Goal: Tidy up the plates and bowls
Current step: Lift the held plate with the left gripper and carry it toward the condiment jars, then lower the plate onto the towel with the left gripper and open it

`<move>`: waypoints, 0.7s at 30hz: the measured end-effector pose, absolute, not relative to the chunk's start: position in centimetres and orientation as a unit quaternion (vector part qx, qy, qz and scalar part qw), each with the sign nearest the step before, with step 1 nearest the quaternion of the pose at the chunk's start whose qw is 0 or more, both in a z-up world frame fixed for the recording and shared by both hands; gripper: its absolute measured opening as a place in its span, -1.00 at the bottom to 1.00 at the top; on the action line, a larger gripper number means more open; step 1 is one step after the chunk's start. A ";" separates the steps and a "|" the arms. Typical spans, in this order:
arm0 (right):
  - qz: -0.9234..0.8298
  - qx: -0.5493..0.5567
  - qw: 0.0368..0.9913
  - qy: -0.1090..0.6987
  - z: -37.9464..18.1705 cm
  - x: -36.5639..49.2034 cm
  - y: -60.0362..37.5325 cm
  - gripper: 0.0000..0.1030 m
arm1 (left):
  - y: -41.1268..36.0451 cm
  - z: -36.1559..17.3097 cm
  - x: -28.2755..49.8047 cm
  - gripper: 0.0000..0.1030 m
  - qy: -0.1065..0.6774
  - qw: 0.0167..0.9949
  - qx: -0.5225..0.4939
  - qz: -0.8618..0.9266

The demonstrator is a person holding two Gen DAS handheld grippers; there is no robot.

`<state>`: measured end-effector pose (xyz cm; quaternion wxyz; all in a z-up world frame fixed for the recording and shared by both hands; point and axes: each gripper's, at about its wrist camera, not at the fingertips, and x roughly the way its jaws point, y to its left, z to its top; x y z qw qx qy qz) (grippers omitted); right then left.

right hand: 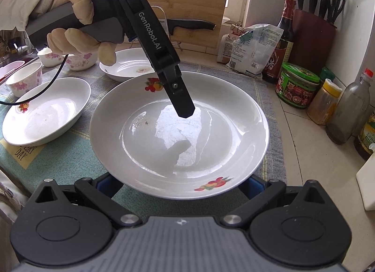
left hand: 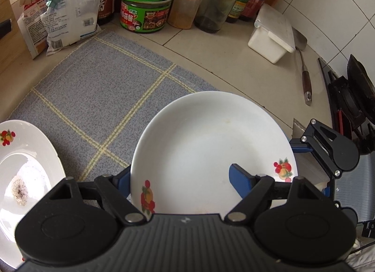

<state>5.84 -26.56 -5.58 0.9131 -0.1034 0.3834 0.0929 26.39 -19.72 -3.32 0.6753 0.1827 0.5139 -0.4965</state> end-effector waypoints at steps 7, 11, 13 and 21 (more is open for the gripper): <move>0.091 -0.110 0.912 0.385 -5.6 7.3 -27.4 1.00 | -21.0 -3.3 28.2 0.59 0.509 0.679 0.181 -0.498; 0.091 -0.110 0.911 0.388 -5.7 8.4 -28.1 1.00 | -21.6 -3.5 29.3 0.59 0.507 0.681 0.179 -0.496; 0.091 -0.111 0.910 0.390 -5.7 9.1 -28.4 1.00 | -22.0 -3.5 29.8 0.59 0.507 0.682 0.179 -0.496; 0.092 -0.118 0.908 0.392 -5.8 11.4 -29.5 1.00 | -23.2 -3.8 31.7 0.59 0.502 0.687 0.179 -0.495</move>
